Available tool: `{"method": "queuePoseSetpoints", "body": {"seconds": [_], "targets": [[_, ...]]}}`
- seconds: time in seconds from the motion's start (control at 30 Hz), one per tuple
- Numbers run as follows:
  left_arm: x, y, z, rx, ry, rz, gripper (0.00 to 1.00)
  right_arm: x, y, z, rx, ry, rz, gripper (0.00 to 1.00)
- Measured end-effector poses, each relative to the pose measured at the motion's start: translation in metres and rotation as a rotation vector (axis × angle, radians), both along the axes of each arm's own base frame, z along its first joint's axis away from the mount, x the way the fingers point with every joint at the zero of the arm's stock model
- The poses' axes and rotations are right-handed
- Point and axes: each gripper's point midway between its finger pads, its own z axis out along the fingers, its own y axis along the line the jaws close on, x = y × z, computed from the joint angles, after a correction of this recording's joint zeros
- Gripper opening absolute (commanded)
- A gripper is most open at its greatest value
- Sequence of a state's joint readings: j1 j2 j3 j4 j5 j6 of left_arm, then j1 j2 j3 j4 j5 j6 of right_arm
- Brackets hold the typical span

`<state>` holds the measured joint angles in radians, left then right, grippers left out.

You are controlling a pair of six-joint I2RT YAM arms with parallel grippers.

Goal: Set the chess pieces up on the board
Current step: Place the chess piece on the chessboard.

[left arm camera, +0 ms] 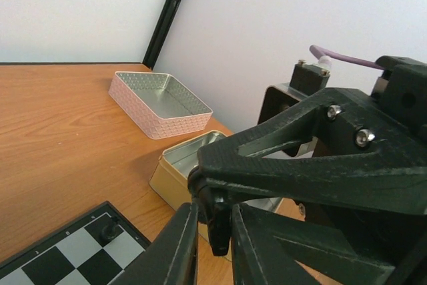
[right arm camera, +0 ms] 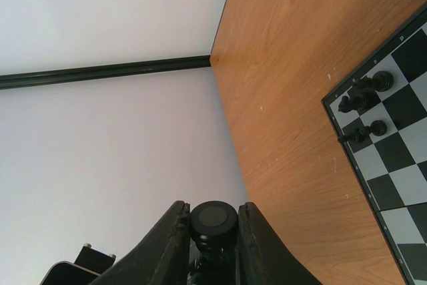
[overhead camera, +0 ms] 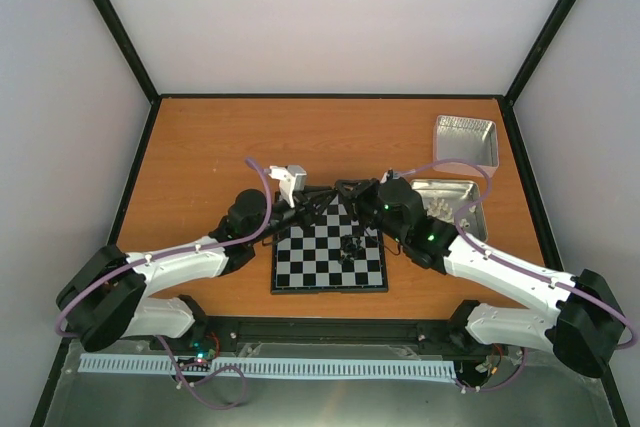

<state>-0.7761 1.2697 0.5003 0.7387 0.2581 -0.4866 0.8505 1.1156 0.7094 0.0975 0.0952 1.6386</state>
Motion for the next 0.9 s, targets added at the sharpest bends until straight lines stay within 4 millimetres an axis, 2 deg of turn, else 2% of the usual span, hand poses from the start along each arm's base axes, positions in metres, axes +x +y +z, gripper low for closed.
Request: {"method": "queuePoseSetpoints", "body": {"seconds": [0.17, 0.27, 0.43, 0.53, 0.73, 0.9], "targets": [[-0.001, -0.001, 0.001, 0.004, -0.012, -0.007, 0.01, 0.001, 0.000, -0.001, 0.015, 0.001, 0.006, 0.20], [-0.001, -0.001, 0.000, 0.011, -0.021, -0.008, 0.01, 0.001, 0.000, -0.002, 0.020, 0.002, 0.009, 0.25], [0.002, -0.002, -0.002, 0.045, 0.008, -0.002, 0.01, 0.000, -0.001, -0.007, 0.004, 0.003, 0.020, 0.49], [0.007, -0.003, 0.001, 0.088, 0.041, 0.016, 0.01, 0.000, -0.006, -0.010, -0.041, -0.013, 0.023, 0.58], [0.016, 0.002, 0.006, 0.248, 0.129, 0.058, 0.01, 0.006, -0.033, -0.019, -0.221, -0.078, 0.010, 0.60], [0.022, 0.037, -0.020, 0.435, 0.300, 0.126, 0.01, 0.005, -0.061, -0.020, -0.399, -0.144, -0.002, 0.60]]}}
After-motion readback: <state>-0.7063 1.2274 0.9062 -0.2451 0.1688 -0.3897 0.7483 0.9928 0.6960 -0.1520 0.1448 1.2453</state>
